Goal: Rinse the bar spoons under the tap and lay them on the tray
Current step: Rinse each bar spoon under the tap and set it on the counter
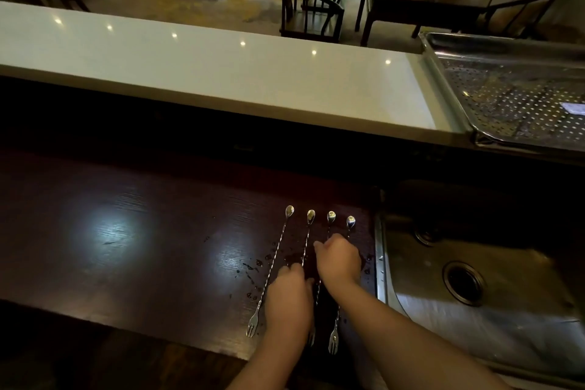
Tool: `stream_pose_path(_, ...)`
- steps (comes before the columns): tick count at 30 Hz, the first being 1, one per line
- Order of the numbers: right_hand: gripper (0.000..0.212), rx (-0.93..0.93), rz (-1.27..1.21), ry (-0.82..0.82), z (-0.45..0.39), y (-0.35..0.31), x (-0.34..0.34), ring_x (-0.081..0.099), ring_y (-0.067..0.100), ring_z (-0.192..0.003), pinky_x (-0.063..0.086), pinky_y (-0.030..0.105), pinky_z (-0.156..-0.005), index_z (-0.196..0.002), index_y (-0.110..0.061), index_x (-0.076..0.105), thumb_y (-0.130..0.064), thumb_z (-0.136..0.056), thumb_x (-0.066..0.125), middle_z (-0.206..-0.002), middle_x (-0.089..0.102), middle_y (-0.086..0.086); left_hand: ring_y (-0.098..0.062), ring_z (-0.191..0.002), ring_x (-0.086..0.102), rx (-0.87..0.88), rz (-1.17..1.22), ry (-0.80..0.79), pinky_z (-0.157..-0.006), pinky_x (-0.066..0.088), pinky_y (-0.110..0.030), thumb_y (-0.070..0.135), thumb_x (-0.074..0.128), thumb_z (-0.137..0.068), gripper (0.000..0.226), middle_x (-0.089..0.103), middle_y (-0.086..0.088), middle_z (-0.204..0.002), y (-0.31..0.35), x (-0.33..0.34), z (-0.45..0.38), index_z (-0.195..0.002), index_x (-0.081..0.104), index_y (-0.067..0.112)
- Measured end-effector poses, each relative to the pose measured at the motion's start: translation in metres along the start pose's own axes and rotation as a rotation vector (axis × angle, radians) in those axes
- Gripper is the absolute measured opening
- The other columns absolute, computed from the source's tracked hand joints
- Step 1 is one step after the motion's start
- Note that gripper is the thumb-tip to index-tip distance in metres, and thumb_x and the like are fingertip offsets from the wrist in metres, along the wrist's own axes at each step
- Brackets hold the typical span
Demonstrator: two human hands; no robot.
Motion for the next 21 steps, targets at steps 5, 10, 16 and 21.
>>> stream_pose_path(5,0.044,0.002,0.024,-0.125,0.007,-0.016,0.013,0.055,0.021,-0.065,0.039,0.025,-0.056,-0.056,-0.019,0.043,-0.04,-0.086,0.066,-0.067,0.055,0.001,-0.027,-0.107,0.061,-0.064,-0.064,-0.091,-0.084,0.048,-0.036,0.035,0.051,-0.094,0.036,0.058,-0.011,-0.119,-0.012,-0.006,-0.003,-0.117,0.047,0.008)
stream_pose_path(10,0.024,0.027,0.115,-0.178,0.011,-0.024,0.017,0.069,0.029,-0.087,0.055,0.033,-0.071,-0.068,-0.013,0.058,-0.026,-0.084,0.068,-0.093,0.072,0.011,-0.03,-0.11,0.06,-0.092,-0.174,-0.2,-0.087,0.047,-0.036,0.011,0.048,-0.092,0.024,0.061,-0.015,-0.12,-0.014,-0.006,-0.001,-0.115,0.049,0.003)
stream_pose_path(16,0.017,0.095,0.075,-0.195,0.006,-0.025,0.017,0.07,0.032,-0.096,0.058,0.035,-0.081,-0.097,-0.003,0.069,-0.014,-0.087,0.06,-0.103,0.073,0.015,-0.031,-0.108,0.06,-0.079,-0.188,-0.222,-0.087,0.048,-0.037,0.008,0.047,-0.092,0.019,0.064,-0.015,-0.116,-0.014,-0.009,-0.005,-0.109,0.055,0.004)
stream_pose_path(21,0.014,0.154,-0.022,-0.238,0.006,-0.023,0.021,0.072,0.03,-0.093,0.059,0.039,-0.084,-0.091,-0.003,0.067,-0.013,-0.088,0.058,-0.1,0.074,0.015,-0.03,-0.108,0.061,-0.09,-0.179,-0.239,-0.086,0.048,-0.035,0.01,0.048,-0.092,0.02,0.064,-0.014,-0.116,-0.014,-0.008,-0.007,-0.11,0.056,0.005)
Point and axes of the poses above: each hand's wrist, its own z-axis away from the middle knuckle, its own x-axis out of the palm, y = z × x, the point moved 2 cm from there along -z, towards the middle knuckle
